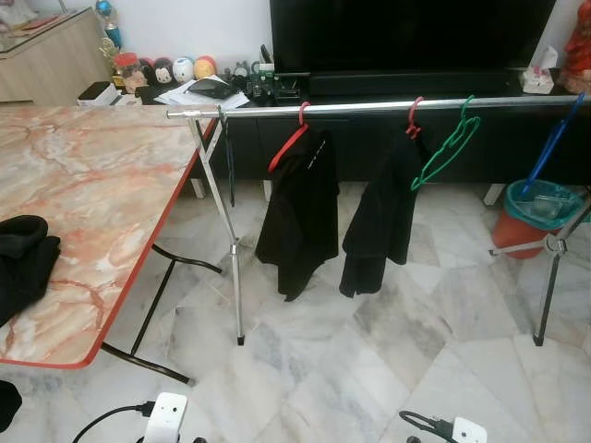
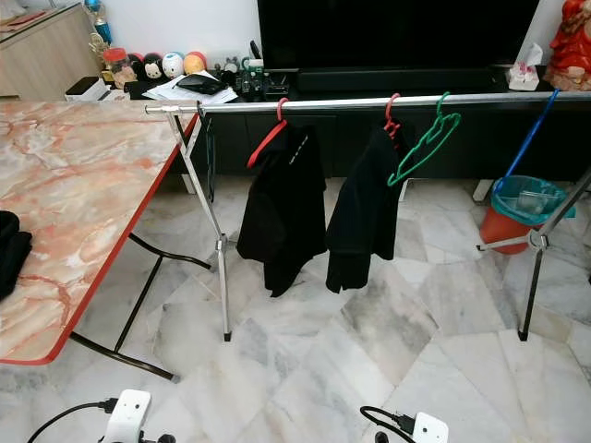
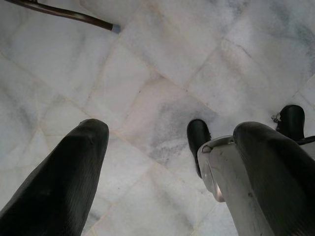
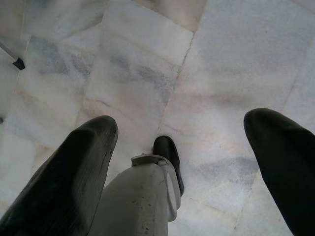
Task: Hang hanger
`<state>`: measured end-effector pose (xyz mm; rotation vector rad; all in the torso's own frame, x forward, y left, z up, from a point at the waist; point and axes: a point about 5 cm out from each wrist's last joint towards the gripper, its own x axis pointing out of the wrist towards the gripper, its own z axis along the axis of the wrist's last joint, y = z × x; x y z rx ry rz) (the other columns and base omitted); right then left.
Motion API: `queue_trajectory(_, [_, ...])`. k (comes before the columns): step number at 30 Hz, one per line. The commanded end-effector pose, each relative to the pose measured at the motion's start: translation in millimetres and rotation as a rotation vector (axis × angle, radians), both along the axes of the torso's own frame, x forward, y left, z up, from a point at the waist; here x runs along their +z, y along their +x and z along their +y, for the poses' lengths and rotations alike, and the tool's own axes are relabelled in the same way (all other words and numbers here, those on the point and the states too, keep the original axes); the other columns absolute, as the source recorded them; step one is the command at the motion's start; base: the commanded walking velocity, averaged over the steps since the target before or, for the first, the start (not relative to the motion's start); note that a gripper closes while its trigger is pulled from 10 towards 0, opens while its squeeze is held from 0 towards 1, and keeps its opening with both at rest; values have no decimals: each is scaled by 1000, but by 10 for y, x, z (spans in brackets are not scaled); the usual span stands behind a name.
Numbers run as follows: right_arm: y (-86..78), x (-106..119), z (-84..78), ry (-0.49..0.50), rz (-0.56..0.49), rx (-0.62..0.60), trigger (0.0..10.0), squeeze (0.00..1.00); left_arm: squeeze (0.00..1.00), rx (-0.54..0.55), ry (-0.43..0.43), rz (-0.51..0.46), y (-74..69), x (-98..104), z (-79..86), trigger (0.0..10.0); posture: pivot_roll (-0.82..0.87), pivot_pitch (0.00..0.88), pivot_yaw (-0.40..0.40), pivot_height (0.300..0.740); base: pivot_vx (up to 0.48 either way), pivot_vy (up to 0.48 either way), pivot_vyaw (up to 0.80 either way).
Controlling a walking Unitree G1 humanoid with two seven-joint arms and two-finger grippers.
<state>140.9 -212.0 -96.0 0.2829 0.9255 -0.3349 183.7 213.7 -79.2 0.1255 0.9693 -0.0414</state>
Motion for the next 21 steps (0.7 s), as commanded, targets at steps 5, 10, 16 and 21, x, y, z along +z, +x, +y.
queue_trajectory(5, [-17, -10, 8, 7, 15, 20, 10000, 0, 0, 10, 7, 12, -18, -8, 15, 10000, 3, 0, 38, 740, 0, 0, 0])
queue_trajectory(10, [-12, -6, -4, 7, 13, 24, 10000, 0, 0, 11, 3, 11, -21, -9, 14, 10000, 3, 0, 35, 740, 0, 0, 0])
queue_trajectory(16, [-14, -6, -11, 5, 15, 26, 10000, 0, 0, 11, 0, 6, -19, -7, 14, 10000, 1, 0, 36, 740, 0, 0, 0])
queue_trajectory(21, [-21, -10, -8, 8, 20, 22, 10000, 0, 0, 14, 0, 6, -30, -11, 19, 10000, 3, 0, 37, 740, 164, 0, 0])
